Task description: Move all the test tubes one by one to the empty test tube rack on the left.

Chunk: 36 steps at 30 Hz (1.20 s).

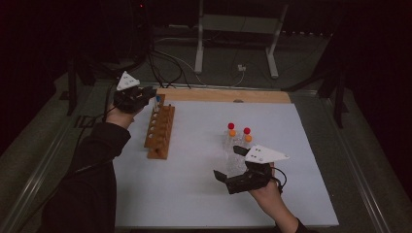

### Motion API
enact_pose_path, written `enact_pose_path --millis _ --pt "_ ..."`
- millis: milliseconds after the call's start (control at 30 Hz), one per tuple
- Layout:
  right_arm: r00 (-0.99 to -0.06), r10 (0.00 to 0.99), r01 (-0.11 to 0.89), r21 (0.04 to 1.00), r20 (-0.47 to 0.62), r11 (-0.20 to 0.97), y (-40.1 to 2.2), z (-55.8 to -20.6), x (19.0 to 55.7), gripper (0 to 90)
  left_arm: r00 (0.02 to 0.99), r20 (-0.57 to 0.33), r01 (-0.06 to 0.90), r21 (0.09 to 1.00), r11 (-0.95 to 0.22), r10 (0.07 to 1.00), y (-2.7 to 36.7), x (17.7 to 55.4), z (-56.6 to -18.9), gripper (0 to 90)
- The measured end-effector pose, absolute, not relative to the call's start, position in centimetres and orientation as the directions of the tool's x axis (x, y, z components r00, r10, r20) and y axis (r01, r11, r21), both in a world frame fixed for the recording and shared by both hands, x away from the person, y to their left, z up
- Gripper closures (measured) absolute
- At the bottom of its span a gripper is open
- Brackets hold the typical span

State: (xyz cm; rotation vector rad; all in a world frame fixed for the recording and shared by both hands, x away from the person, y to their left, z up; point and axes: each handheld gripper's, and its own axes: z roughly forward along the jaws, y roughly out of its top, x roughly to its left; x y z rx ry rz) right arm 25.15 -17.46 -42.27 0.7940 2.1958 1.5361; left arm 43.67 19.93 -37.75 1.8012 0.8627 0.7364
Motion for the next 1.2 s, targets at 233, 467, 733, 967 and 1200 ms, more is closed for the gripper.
enact_pose_path --millis 233,467,733,967,1200 --pt "-0.791 0.610 0.245 0.934 0.038 0.260 -17.4 -42.3 25.1 0.0 0.540 0.136 0.239 0.921 -0.306 0.831 19.5 44.9 -38.5 77.6" --pt "-0.795 0.606 0.250 0.930 0.039 0.268 -17.4 -42.4 25.2 0.0 0.523 0.124 0.271 0.914 -0.302 0.843 19.2 45.6 -39.8 77.5" --pt "-0.797 0.602 0.257 0.928 0.046 0.270 -17.4 -42.4 25.2 0.0 0.512 0.100 0.322 0.899 -0.298 0.853 19.1 46.3 -41.7 77.5" --pt "-0.793 0.607 0.272 0.924 0.058 0.268 -17.5 -42.6 25.5 0.0 0.504 0.086 0.359 0.884 -0.299 0.860 19.0 46.6 -43.0 77.4" --pt "-0.794 0.604 0.280 0.922 0.067 0.266 -17.6 -42.6 25.6 0.0 0.503 0.084 0.388 0.867 -0.312 0.860 18.9 46.9 -43.5 77.3"
